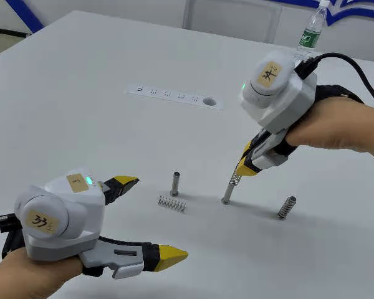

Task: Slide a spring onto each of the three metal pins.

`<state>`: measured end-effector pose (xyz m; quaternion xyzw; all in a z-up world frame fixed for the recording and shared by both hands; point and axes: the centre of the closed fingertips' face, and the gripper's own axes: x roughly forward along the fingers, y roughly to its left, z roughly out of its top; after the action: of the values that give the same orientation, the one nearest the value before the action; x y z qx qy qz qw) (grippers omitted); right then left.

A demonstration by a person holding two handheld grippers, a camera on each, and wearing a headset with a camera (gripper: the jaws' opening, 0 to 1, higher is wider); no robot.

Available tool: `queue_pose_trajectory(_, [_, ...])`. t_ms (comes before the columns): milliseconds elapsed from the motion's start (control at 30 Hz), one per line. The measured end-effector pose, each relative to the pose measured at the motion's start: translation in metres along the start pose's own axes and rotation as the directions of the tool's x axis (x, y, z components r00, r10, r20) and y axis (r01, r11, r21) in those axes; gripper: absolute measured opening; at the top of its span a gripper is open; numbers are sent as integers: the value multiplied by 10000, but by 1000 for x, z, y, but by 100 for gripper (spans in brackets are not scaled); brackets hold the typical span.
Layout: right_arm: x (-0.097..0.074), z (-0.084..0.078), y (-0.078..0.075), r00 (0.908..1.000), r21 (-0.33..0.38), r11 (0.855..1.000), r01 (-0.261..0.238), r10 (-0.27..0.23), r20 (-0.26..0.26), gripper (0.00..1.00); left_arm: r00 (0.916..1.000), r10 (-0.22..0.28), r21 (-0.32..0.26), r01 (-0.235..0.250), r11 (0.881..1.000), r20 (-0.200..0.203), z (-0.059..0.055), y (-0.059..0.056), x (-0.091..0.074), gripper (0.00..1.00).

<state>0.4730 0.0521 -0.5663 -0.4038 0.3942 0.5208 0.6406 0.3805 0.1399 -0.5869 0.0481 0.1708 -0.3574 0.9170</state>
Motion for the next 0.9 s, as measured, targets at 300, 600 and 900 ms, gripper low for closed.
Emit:
queue_pose_trajectory(300, [10,-1,-1,9998,108,9999,-129,131,-117,12,10000,3,-20,-3,10000,0,0,0,0,94])
queue_pose_trajectory(600, [27,-9,-3,9990,358,9988,-341,352,-292,12,10000,-30,-19,30,10000,-79,-2,0,2,94])
queue_pose_trajectory(900, [40,-12,0,9975,446,9976,-524,544,-457,12,9999,3,-57,-4,10000,-123,-4,1,1,94])
